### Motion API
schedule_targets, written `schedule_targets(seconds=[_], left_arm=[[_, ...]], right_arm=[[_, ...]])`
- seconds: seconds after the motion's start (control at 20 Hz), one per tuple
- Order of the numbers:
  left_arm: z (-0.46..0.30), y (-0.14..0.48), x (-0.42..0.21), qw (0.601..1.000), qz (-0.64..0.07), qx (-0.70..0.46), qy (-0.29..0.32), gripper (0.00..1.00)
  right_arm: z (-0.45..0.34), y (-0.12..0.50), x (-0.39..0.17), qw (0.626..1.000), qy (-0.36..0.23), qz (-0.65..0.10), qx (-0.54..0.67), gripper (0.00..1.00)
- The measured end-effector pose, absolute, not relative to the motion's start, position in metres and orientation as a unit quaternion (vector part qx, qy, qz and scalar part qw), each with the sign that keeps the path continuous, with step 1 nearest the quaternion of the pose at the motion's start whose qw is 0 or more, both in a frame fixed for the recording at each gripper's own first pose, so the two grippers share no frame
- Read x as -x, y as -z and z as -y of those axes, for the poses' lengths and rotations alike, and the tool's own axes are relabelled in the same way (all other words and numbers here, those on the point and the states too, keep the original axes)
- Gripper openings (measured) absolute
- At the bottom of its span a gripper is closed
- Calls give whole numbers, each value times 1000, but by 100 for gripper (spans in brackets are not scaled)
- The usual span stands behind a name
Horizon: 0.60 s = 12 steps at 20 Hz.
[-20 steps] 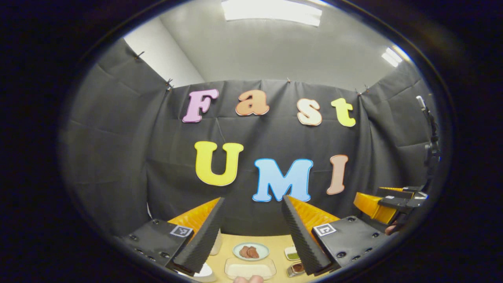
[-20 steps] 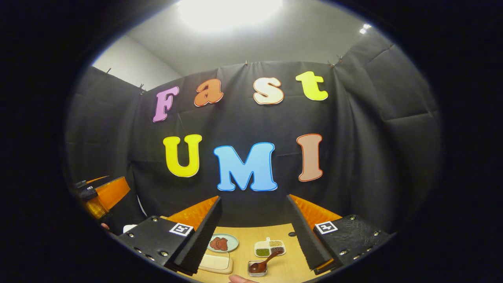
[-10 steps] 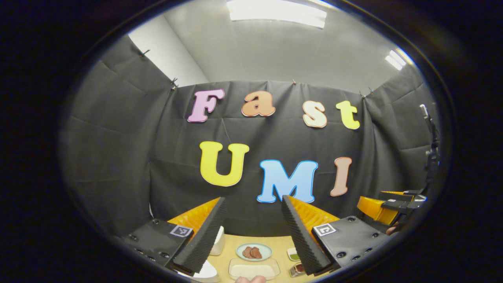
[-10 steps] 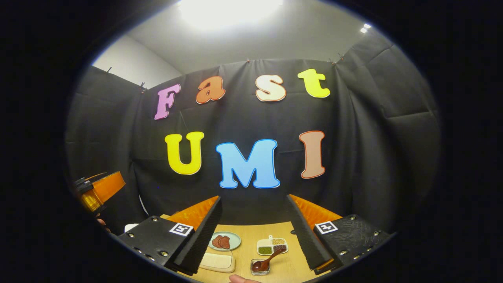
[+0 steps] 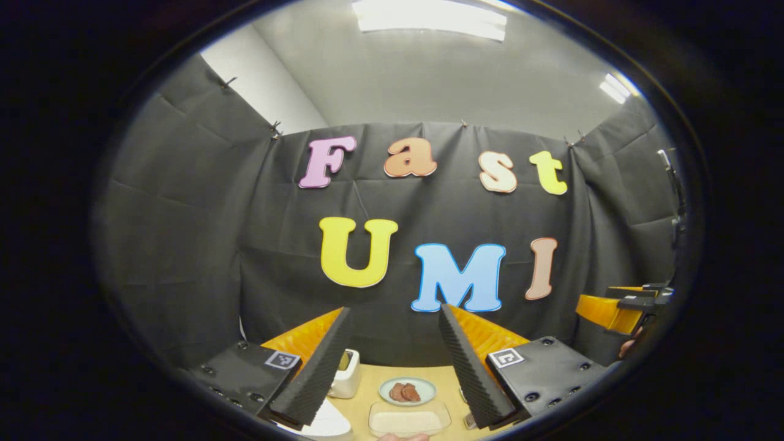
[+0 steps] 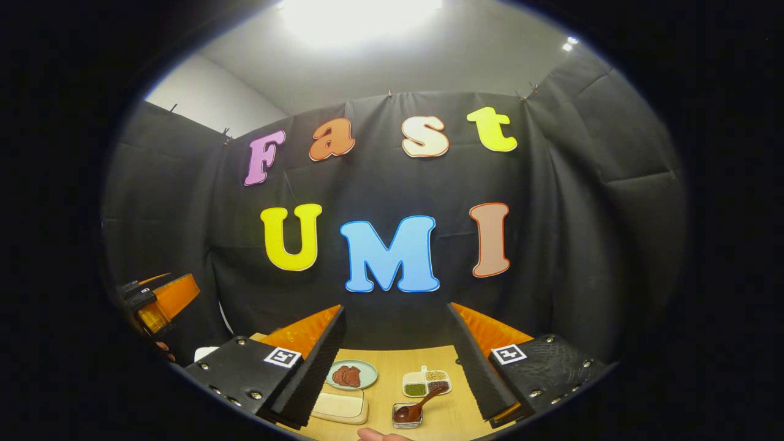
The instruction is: Close the left gripper, press the button to open the rice cooker; take a wooden spoon from the chopstick holder with the right hand, scoop a spoonful of rice and pour it into the rice cooker, then put the wooden spoon back into the chopstick holder.
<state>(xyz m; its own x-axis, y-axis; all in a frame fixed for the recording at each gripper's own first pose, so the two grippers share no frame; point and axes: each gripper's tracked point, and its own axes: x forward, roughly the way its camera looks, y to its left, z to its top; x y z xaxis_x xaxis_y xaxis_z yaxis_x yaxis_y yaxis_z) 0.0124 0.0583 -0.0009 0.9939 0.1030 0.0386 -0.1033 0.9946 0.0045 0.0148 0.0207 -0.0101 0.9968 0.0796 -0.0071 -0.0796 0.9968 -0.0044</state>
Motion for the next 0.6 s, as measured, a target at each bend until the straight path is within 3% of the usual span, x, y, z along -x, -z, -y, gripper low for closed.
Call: schedule_targets(seconds=[0.25,0.4,0.55,0.6], left_arm=[[-90,34,-15,997,-7,0,-71,98],[-102,62,-15,997,-31,20,-63,76],[-134,90,-11,994,-56,16,-90,33],[-143,100,-10,993,-66,15,-97,25]], right_arm=[[-8,19,-20,999,-36,-11,5,97],[-2,27,-23,999,-31,-18,13,97],[0,29,-28,999,-34,-19,12,97],[1,30,-29,999,-35,-19,12,97]])
